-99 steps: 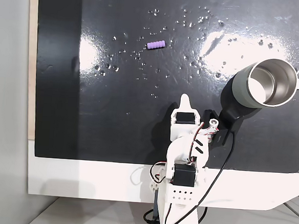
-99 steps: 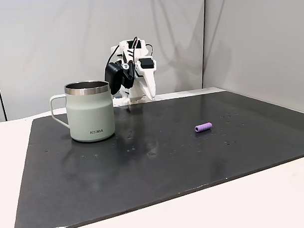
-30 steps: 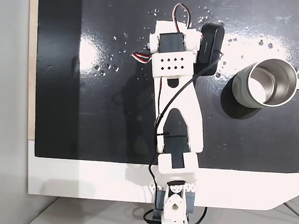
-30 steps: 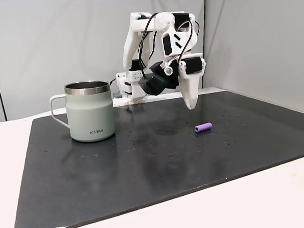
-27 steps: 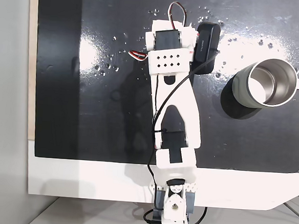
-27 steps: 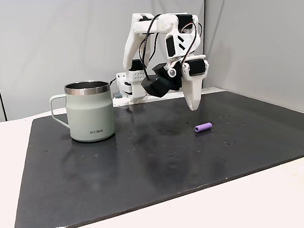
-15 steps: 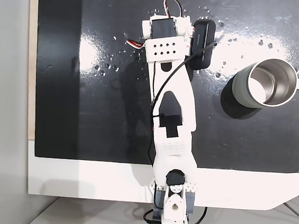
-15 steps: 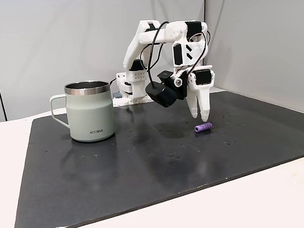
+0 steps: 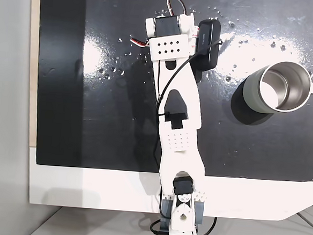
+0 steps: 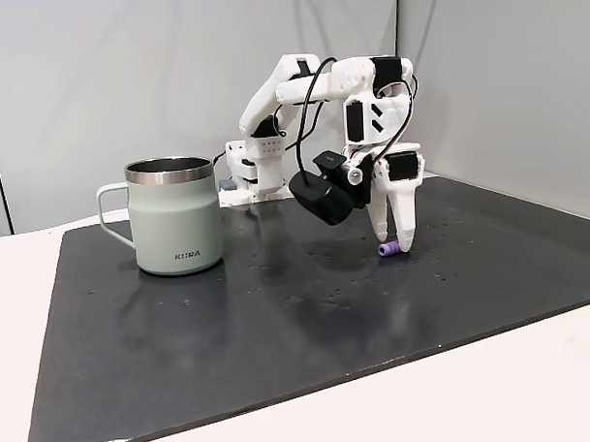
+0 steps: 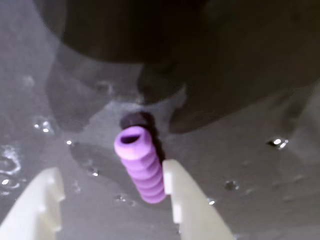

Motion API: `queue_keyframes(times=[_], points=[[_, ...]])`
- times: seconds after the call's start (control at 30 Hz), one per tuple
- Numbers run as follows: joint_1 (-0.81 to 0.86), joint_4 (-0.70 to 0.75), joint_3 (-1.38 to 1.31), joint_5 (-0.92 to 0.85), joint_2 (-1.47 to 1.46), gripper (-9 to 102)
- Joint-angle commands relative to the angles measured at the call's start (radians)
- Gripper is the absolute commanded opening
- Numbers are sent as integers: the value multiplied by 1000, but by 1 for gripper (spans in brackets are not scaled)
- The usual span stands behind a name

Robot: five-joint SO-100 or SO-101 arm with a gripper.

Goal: Grasp a pengrip and put it in the cup.

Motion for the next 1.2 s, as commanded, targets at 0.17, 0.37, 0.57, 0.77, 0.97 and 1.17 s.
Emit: queue_keyframes(times=[0.17, 0.37, 0.57, 0.77, 0.97, 1.17], points=[[-23, 11, -123, -15, -48, 18], [-31, 20, -152, -18, -83, 6], [-29, 31, -160, -18, -97, 0], [-28, 48, -170, -17, -60, 0], [-25, 43, -97, -14, 126, 0], [-2, 35, -17, 17, 354, 0]])
